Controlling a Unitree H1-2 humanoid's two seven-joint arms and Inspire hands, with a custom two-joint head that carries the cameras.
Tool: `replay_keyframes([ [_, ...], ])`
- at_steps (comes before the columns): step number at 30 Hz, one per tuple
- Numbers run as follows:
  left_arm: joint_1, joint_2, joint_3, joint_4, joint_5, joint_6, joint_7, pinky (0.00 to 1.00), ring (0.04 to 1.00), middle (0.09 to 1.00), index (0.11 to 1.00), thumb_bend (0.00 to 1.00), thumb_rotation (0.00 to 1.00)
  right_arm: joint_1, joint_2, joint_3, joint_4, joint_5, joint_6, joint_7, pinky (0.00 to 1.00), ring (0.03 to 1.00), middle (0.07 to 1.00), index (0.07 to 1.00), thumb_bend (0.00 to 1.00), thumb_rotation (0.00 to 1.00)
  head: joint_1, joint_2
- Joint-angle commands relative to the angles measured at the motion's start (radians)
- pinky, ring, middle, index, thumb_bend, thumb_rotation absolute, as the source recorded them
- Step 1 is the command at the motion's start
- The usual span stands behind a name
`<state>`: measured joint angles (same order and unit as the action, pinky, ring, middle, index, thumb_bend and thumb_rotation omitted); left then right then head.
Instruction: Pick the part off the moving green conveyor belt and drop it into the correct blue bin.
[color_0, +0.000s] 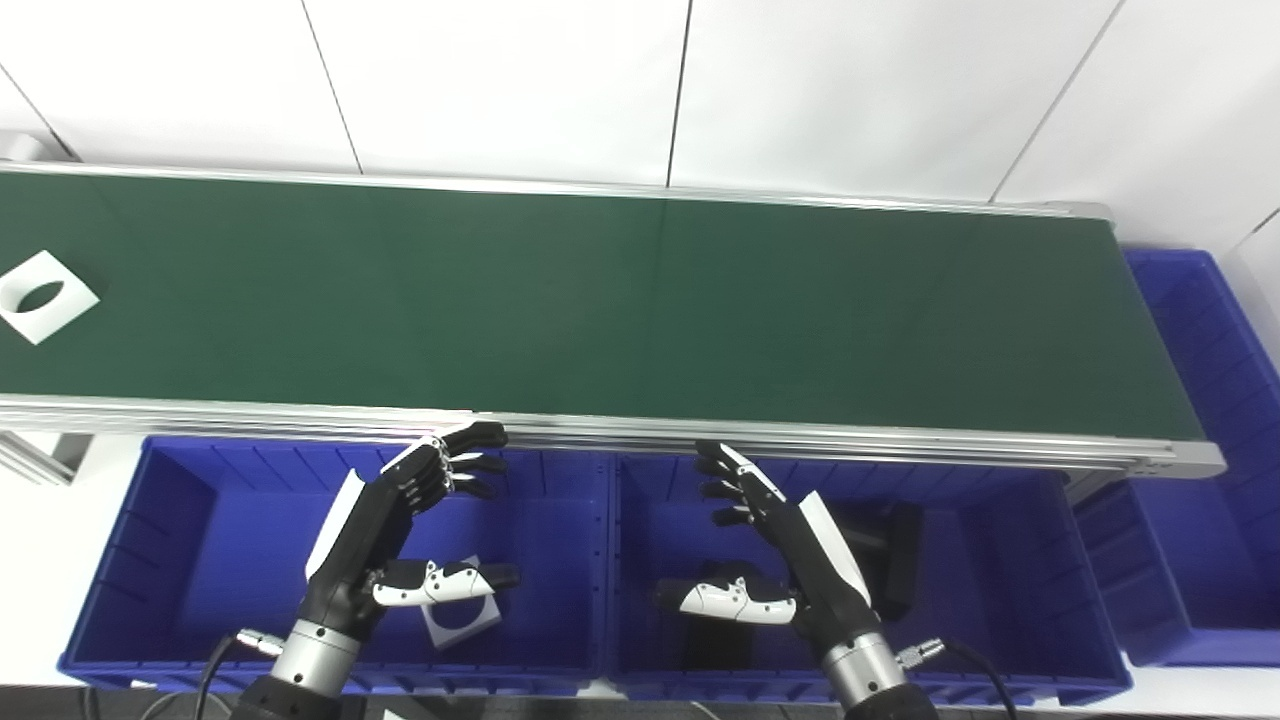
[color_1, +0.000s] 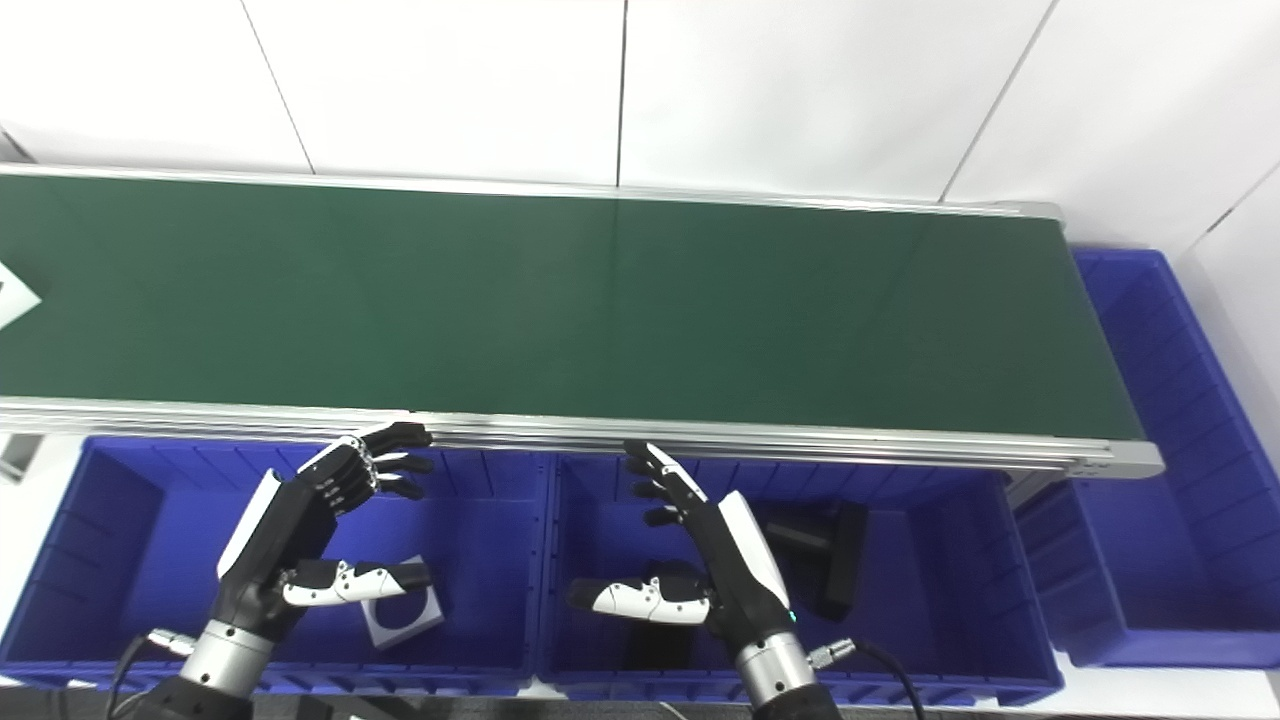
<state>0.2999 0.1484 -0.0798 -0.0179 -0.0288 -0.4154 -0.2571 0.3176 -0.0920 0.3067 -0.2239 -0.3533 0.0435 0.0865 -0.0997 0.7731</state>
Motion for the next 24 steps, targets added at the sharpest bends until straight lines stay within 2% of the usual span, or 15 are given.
replay_keyframes([
  [1, -0.008, 0.007, 0.003, -0.02, -0.009, -0.031, 0.01, 0.59, 0.695, 0.78, 0.773, 0.83, 0.2, -0.007, 0.005, 0.002, -0.039, 0.002, -0.015, 0.001, 0.73, 0.825, 0.869, 0.901, 0.86, 0.4, 0.001, -0.001],
  [13, -0.01, 0.008, 0.001, -0.017, -0.009, -0.038, 0.008, 0.59, 0.698, 0.782, 0.772, 0.82, 0.2, -0.007, 0.004, 0.002, -0.035, 0.005, -0.02, 0.0, 0.73, 0.828, 0.871, 0.904, 0.85, 0.39, 0.012, -0.003],
  [14, -0.009, 0.006, 0.0, -0.018, -0.012, -0.036, 0.007, 0.59, 0.698, 0.782, 0.771, 0.82, 0.2, -0.007, 0.001, 0.001, -0.033, 0.003, -0.025, -0.001, 0.73, 0.828, 0.871, 0.904, 0.85, 0.39, 0.048, -0.009],
  [15, -0.008, 0.004, -0.001, -0.018, -0.014, -0.034, 0.007, 0.59, 0.695, 0.78, 0.77, 0.82, 0.18, -0.007, -0.001, 0.001, -0.032, 0.001, -0.028, -0.002, 0.72, 0.824, 0.87, 0.903, 0.85, 0.4, 0.048, -0.009],
  [16, -0.008, -0.002, -0.004, -0.015, -0.014, -0.039, 0.008, 0.59, 0.692, 0.778, 0.768, 0.82, 0.17, -0.004, -0.007, -0.003, -0.03, 0.005, -0.037, -0.003, 0.72, 0.823, 0.87, 0.902, 0.85, 0.4, 0.122, -0.021],
  [17, -0.009, -0.007, -0.006, -0.012, -0.014, -0.044, 0.009, 0.59, 0.688, 0.776, 0.764, 0.83, 0.16, -0.003, -0.012, -0.005, -0.029, 0.009, -0.043, -0.002, 0.72, 0.825, 0.871, 0.902, 0.84, 0.4, 0.122, -0.021],
  [18, -0.008, -0.013, -0.009, -0.009, -0.008, -0.047, 0.012, 0.59, 0.687, 0.775, 0.763, 0.83, 0.16, 0.0, -0.018, -0.01, -0.027, 0.016, -0.05, -0.002, 0.72, 0.825, 0.871, 0.902, 0.84, 0.39, 0.186, -0.038],
  [19, -0.008, -0.017, -0.011, -0.007, -0.004, -0.049, 0.013, 0.59, 0.686, 0.773, 0.76, 0.83, 0.16, 0.001, -0.023, -0.013, -0.025, 0.021, -0.054, -0.002, 0.72, 0.826, 0.872, 0.902, 0.84, 0.39, 0.186, -0.038],
  [20, -0.007, -0.025, -0.016, -0.003, 0.007, -0.051, 0.017, 0.59, 0.685, 0.772, 0.759, 0.83, 0.16, 0.003, -0.032, -0.018, -0.023, 0.03, -0.069, -0.002, 0.73, 0.826, 0.872, 0.902, 0.84, 0.39, 0.255, -0.062],
  [21, -0.006, -0.031, -0.02, 0.0, 0.014, -0.051, 0.02, 0.59, 0.684, 0.772, 0.755, 0.84, 0.16, 0.004, -0.039, -0.021, -0.02, 0.038, -0.08, -0.003, 0.73, 0.826, 0.871, 0.902, 0.83, 0.37, 0.264, -0.065],
  [22, -0.004, -0.037, -0.027, 0.003, 0.023, -0.052, 0.023, 0.59, 0.684, 0.771, 0.753, 0.84, 0.17, 0.005, -0.05, -0.025, -0.018, 0.044, -0.09, -0.002, 0.73, 0.826, 0.871, 0.902, 0.82, 0.36, 0.315, -0.088],
  [24, -0.003, -0.05, -0.04, 0.01, 0.038, -0.053, 0.028, 0.58, 0.681, 0.782, 0.755, 0.83, 0.14, 0.006, -0.068, -0.035, -0.011, 0.063, -0.114, 0.001, 0.73, 0.828, 0.873, 0.906, 0.8, 0.33, 0.355, -0.109],
])
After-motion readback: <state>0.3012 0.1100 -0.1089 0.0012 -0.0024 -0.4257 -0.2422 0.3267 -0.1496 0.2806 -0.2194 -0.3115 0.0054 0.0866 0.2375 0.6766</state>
